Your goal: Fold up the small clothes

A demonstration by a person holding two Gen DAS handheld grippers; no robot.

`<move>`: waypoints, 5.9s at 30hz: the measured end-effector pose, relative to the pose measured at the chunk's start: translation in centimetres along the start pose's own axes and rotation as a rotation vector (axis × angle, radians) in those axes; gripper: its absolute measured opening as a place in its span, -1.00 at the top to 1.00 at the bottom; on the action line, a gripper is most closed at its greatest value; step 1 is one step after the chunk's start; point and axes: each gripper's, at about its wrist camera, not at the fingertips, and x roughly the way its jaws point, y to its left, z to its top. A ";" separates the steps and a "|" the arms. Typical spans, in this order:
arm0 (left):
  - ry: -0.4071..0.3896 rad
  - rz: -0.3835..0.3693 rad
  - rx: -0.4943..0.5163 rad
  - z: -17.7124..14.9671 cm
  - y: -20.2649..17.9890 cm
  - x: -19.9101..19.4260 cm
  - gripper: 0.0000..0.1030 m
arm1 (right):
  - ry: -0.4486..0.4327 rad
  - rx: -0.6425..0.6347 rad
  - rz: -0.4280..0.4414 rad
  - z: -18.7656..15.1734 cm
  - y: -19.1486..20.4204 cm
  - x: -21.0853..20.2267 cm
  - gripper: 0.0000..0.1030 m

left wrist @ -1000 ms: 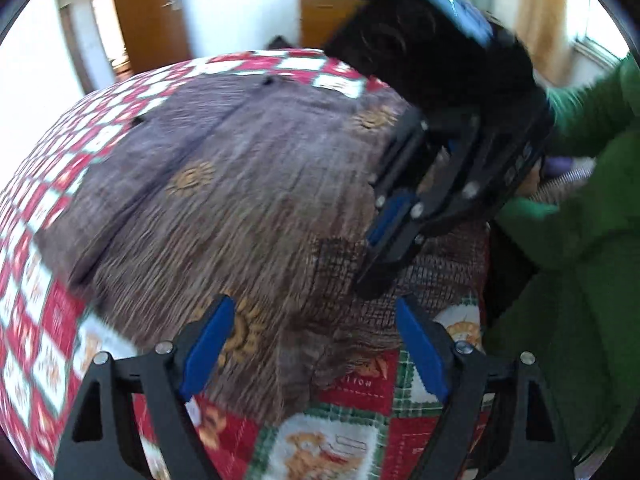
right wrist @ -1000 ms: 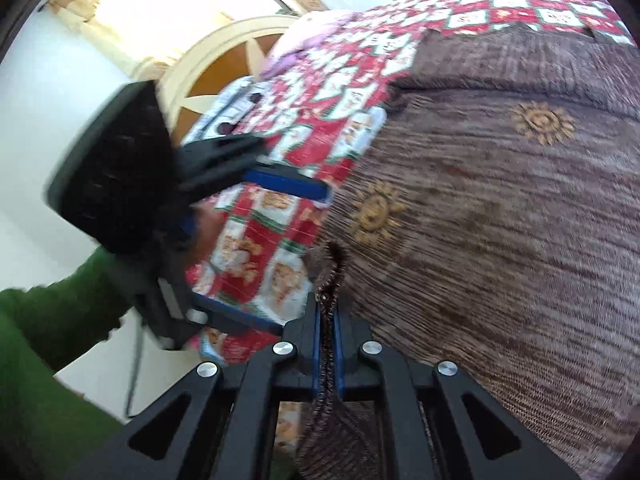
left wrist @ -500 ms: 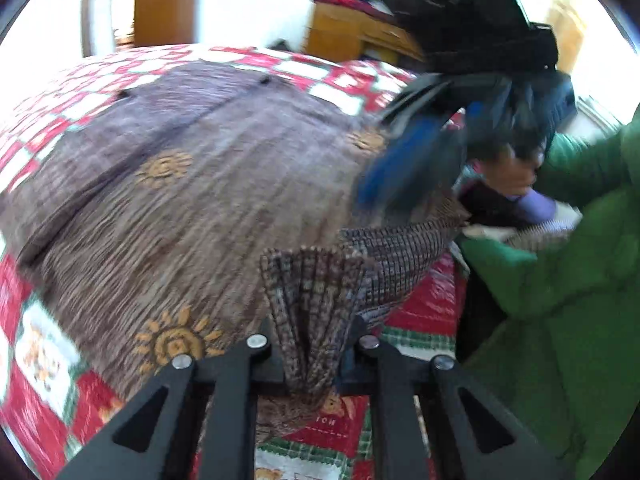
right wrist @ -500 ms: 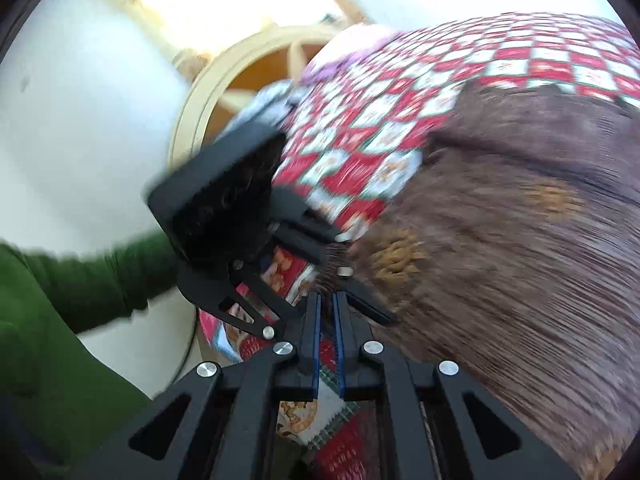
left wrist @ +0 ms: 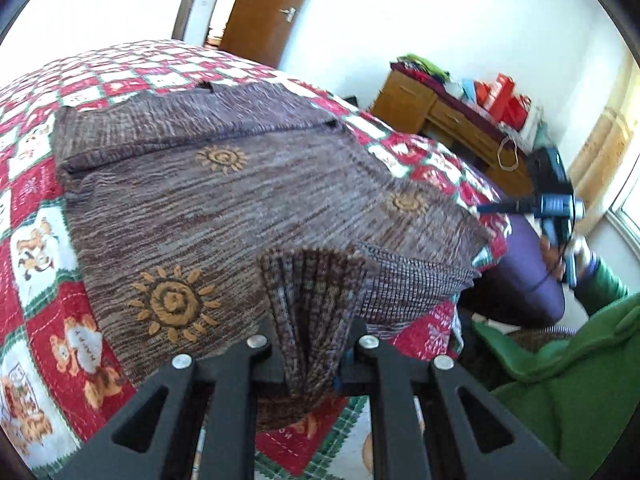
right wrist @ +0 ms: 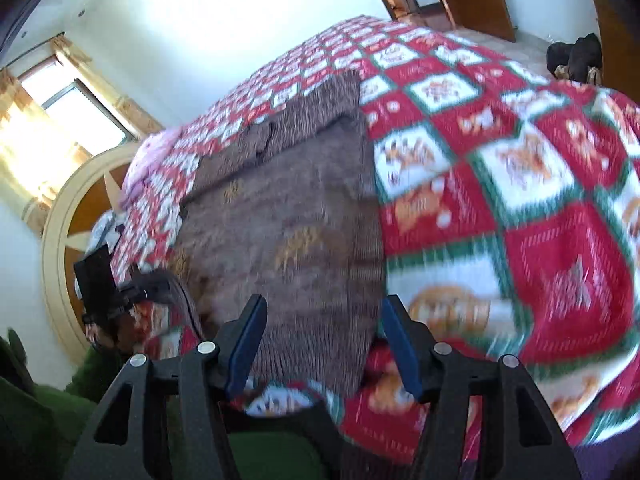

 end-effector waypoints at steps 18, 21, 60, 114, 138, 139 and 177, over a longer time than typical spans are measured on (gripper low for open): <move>-0.135 0.074 -0.079 1.3 -0.3 -2.7 0.73 | 0.097 0.025 0.136 1.4 0.4 1.2 0.91; -0.173 0.107 -0.129 2.9 1.1 -2.9 0.73 | 0.044 0.057 0.256 5.3 0.7 1.1 0.91; -0.178 0.260 -0.468 4.9 13.0 2.9 0.71 | 0.076 -0.413 -0.170 19.1 3.0 19.7 0.77; -0.269 0.495 -0.472 20.8 21.7 4.5 0.79 | -0.272 -0.364 -0.344 33.3 6.0 20.2 0.81; -0.156 0.646 -0.621 19.8 27.1 8.2 0.55 | -0.103 -0.173 -0.313 36.5 -1.4 29.7 0.51; -0.162 0.675 -0.618 19.8 26.9 7.5 0.56 | -0.105 -0.136 -0.274 36.6 -1.9 29.0 0.51; -0.045 0.920 -0.327 9.9 5.9 8.4 -0.33 | -0.046 -0.114 -0.317 15.2 4.6 17.2 0.51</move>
